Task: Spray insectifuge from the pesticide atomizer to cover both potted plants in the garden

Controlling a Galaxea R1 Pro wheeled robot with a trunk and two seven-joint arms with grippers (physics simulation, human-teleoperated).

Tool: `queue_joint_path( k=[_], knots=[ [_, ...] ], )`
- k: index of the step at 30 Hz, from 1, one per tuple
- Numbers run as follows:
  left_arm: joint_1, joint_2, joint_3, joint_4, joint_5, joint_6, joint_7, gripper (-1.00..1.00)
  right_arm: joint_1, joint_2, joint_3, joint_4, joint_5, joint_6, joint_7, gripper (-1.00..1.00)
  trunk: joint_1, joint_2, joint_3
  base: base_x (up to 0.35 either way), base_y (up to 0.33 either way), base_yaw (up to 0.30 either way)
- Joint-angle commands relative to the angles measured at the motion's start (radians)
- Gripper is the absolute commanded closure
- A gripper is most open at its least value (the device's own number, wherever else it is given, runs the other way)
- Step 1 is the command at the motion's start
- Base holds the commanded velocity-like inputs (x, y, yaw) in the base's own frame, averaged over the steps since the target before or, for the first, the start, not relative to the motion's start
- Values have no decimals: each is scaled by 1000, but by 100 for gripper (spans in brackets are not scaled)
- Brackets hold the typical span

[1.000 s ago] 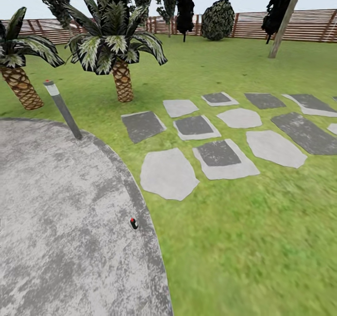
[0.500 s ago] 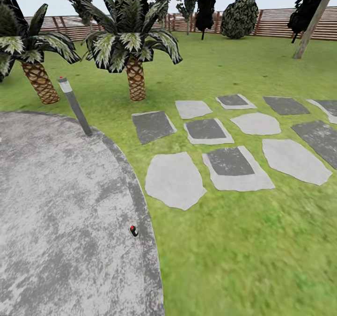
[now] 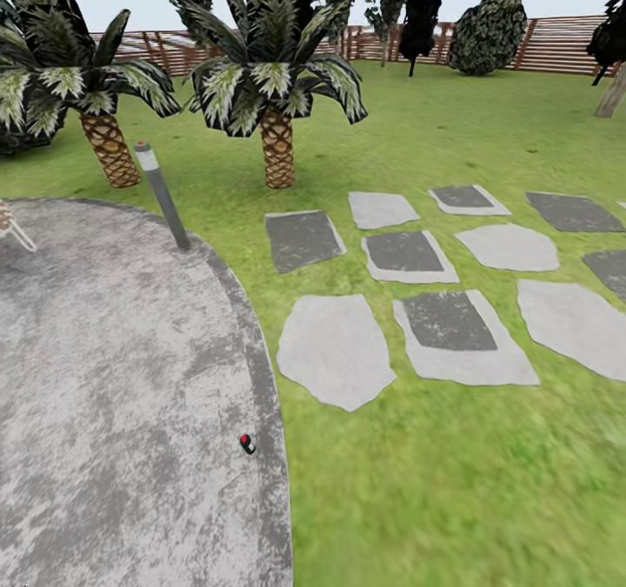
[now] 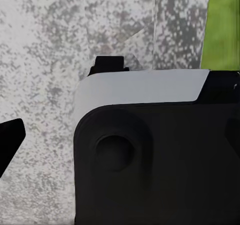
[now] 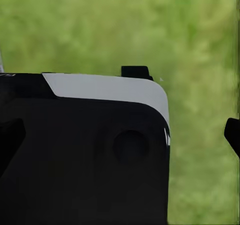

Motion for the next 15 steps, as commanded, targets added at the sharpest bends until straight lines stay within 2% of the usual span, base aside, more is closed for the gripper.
queue_joint_path(
  k=[1, 6, 15],
  knots=[
    [-1, 0, 2, 1, 0, -3, 1, -100, 0, 0, 0, 1, 1, -3, 0, -100, 0, 0, -2, 249, -195, 200],
    [-1, 0, 2, 1, 0, -3, 1, -100, -1, 0, 0, 1, 0, -3, 0, -100, 0, 0, -7, 212, -160, 200],
    [-1, 0, 3, 1, 0, -3, 0, -100, -1, 0, 0, 1, -2, -3, 0, -100, 0, 0, -17, 24, -16, 200]
  ],
)
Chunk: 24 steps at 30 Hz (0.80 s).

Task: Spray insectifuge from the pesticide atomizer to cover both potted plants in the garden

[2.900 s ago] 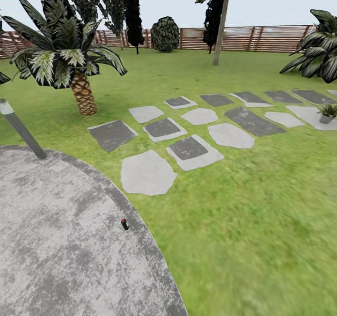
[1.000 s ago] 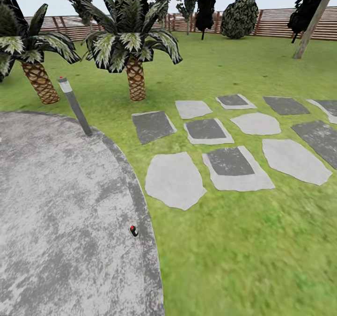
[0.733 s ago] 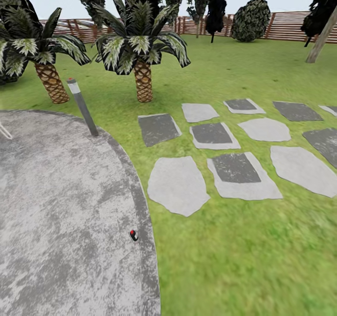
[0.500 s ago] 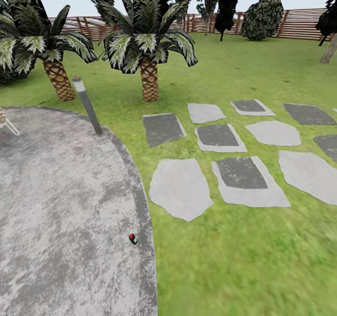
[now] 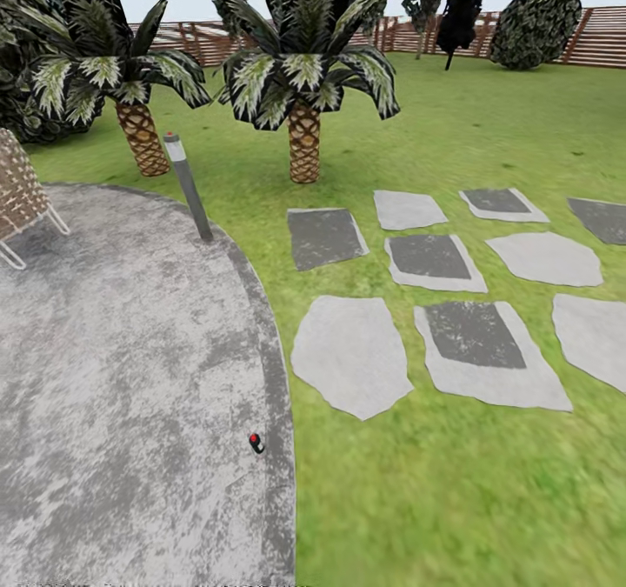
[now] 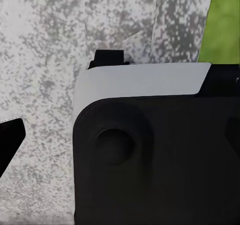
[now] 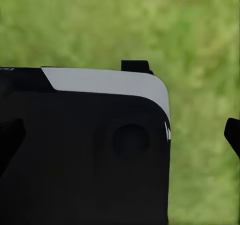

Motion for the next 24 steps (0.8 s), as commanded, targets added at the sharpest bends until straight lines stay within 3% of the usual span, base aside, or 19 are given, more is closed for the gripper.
queue_joint_path(
  k=[1, 9, 24],
  knots=[
    [-1, 0, 2, 1, 0, -3, 1, -100, 0, 0, 0, 0, 0, -3, 0, -100, 0, 0, -2, 1, -1, 200],
    [-1, 0, 1, 1, 0, -4, 2, -100, 0, -1, 0, 0, 1, -3, 0, -100, 0, 0, -10, 18, -12, 200],
    [-1, -1, 4, 2, 0, -3, 2, -100, 0, 0, 0, 0, 1, -4, 1, -100, 0, 0, -27, 197, -144, 195]
  ],
)
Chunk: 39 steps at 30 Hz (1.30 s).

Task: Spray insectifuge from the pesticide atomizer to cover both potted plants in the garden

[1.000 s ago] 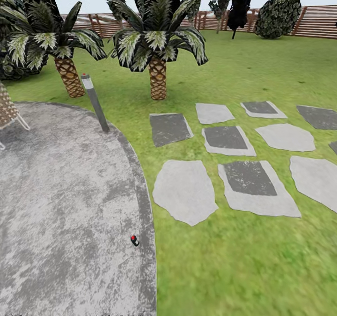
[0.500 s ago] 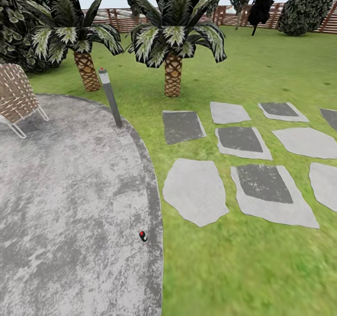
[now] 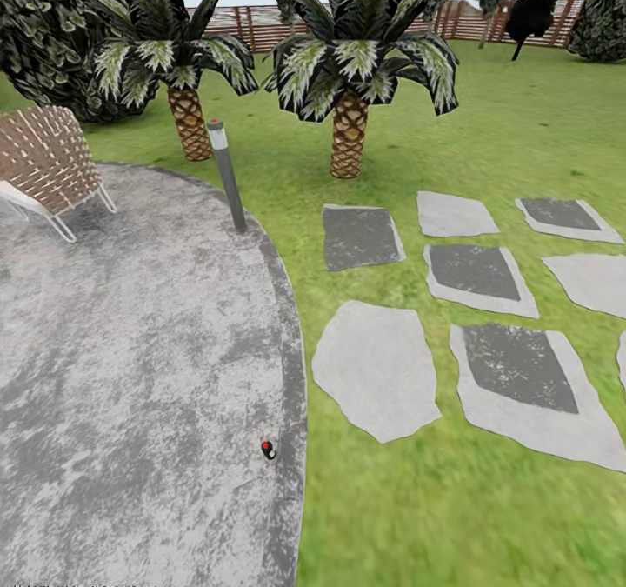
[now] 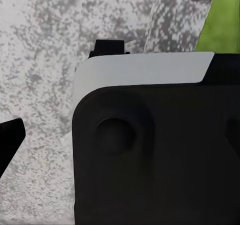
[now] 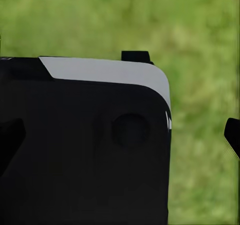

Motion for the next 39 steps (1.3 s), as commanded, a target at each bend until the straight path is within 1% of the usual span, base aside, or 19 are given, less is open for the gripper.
queue_joint_path(
  k=[1, 7, 13, 15, 16, 18, 20, 21, 23, 26, 30, 35, 38, 39],
  knots=[
    [-1, 0, 2, 1, 1, -3, 1, -100, -1, 0, 0, 1, -2, -3, 0, -100, 0, 0, -1, 36, -10, 57],
    [-1, 0, 1, 1, 0, -3, 1, -100, 0, 0, 0, 1, -4, -4, 1, -100, 0, 0, -2, 12, -3, 20],
    [-1, 0, 1, 1, 1, -3, -7, -100, -1, -1, -6, 2, -5, -34, 2, -100, 0, 0, -2, 0, 0, 1],
    [-1, 0, -1, 1, 1, -3, -8, -100, -1, -1, -7, 2, -6, -66, 3, -100, 0, 0, -2, 0, 0, 0],
    [-1, 0, -3, 1, -2, -3, -4, -100, -1, -1, -7, 2, -6, -117, 3, -100, 0, 0, -2, 0, 0, 0],
    [0, 0, 2, 1, 2, -4, -3, -100, 0, -1, -1, 3, -5, -134, 2, -100, 0, 0, -2, 0, 0, 0],
    [1, 3, 26, 1, 5, -5, -10, -100, 0, 0, 1, 3, -1, -138, 1, -100, 0, 0, -2, 0, 0, 0],
    [1, 3, 57, 1, 4, -5, -12, -100, 0, 0, 1, 3, -1, -138, 0, -100, 0, 0, -2, 0, 0, 0],
    [1, 3, 96, 1, 4, -5, -13, -100, 0, 0, 2, 3, -3, -139, 1, -100, 0, 0, -2, 0, 0, 0],
    [1, 2, 117, 1, 3, -5, -13, -100, 0, 1, 2, 4, -4, -139, 2, -100, 0, 0, -2, 0, 0, 0],
    [1, 1, 126, 1, 2, -5, -13, -100, 0, 1, 2, 4, -6, -139, 2, -100, 0, 0, -2, 0, 0, 0],
    [-3, 1, 124, -3, 2, -5, -12, -100, 0, -1, 0, 2, -6, -139, 1, -100, 0, 0, -2, 0, 0, 0],
    [-28, 2, 120, -58, -4, -2, -9, -100, -1, -1, 0, 2, -5, -139, 0, -100, 0, 0, -2, 0, 0, 0],
    [-45, 2, 119, -106, -7, 2, -7, -100, -1, -1, 0, 1, -5, -139, 0, -100, 0, 0, -2, 0, 0, 0]
  ],
)
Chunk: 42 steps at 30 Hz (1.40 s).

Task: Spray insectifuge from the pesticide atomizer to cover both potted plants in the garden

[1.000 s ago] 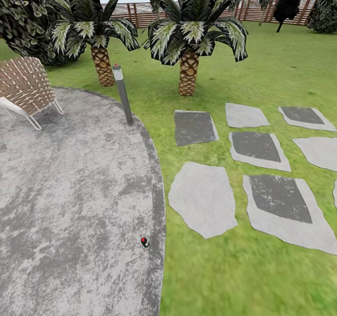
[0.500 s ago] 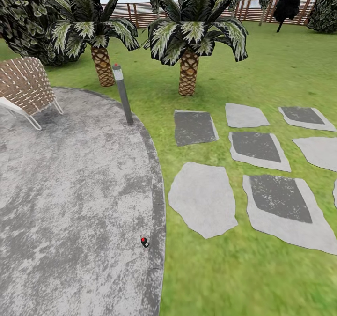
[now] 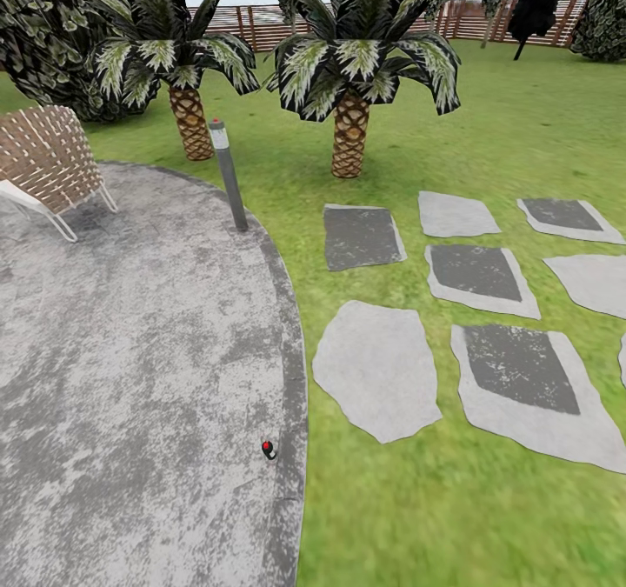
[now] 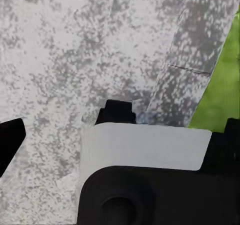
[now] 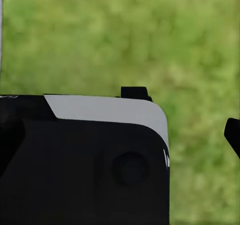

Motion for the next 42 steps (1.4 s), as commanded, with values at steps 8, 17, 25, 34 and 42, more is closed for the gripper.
queue_joint_path(
  k=[8, 17, 25, 34, 42],
  knots=[
    [-93, -1, -2, -278, -6, 114, 1, -100, 0, -4, -7, -95, 0, 51, -1, -100, 0, 0, -1, 0, 0, 0],
    [-276, -1, -56, -308, -5, 211, 0, -100, -4, -3, -8, -559, 0, 514, -1, -100, 0, 0, -1, 0, 0, 0],
    [-324, -3, -109, -299, -3, 234, 8, -100, -147, 0, -8, -852, -1, 830, -1, -100, 0, 0, -1, 0, 0, 0],
    [-311, -2, -112, -303, -7, 217, 3, -100, -179, 0, -7, -973, 0, 858, -4, -100, 0, 0, -1, 0, 0, 0],
    [-276, -4, -110, -309, -6, 178, 6, -100, -180, 0, 3, -982, 10, 857, -1, -100, 0, 0, -1, 0, 0, 0]
  ],
)
